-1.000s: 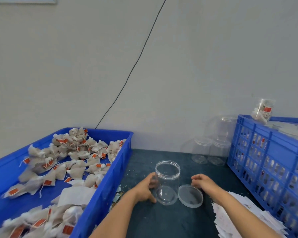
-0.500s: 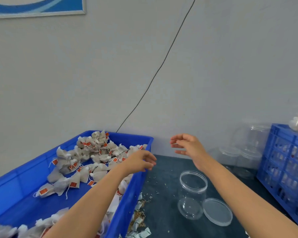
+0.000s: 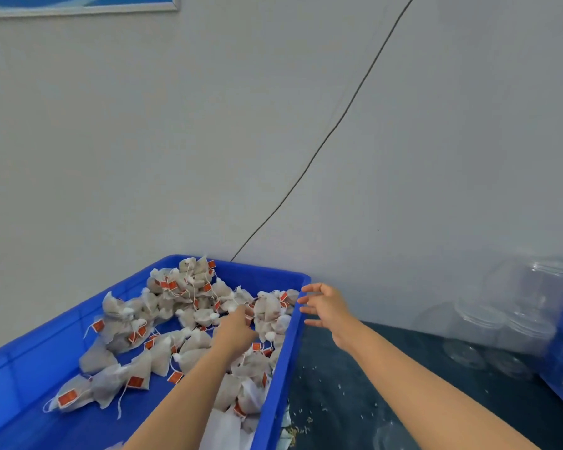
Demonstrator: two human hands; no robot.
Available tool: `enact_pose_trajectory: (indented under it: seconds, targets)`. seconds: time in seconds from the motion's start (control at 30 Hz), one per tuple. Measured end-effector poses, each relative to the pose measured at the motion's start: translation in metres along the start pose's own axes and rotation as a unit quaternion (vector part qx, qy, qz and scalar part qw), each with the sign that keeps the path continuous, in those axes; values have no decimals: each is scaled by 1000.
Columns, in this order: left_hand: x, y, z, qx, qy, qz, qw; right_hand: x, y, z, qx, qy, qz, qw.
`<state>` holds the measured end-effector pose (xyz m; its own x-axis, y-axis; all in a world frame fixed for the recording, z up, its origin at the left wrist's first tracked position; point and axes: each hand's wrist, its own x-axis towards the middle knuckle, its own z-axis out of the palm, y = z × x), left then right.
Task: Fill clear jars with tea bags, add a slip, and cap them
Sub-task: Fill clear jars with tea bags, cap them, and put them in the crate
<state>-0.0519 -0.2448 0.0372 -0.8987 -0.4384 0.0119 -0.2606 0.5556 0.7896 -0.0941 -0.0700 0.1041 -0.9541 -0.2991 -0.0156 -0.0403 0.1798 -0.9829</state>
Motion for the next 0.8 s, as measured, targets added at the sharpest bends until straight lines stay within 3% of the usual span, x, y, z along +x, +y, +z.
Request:
enact_pose_trajectory:
  seconds: [0.13,0.3,0.53,0.7,0.8]
  targets:
    - [28,7,26,73,-5,27,997,34,6,7,-56,-6,1,998]
    - [55,12,55,252,13,82,964,65,18,17,-133,-21,-14,991]
    - [87,6,73,219,-44,71,972,82,34,26,-133,-29,-14,991]
    - [93,-5,73,193,32,83,977,81,45,47,-252,-35,-35,966]
    - [92,-6,66,134,61,81,986,80,47,50,-255,-17,-35,966]
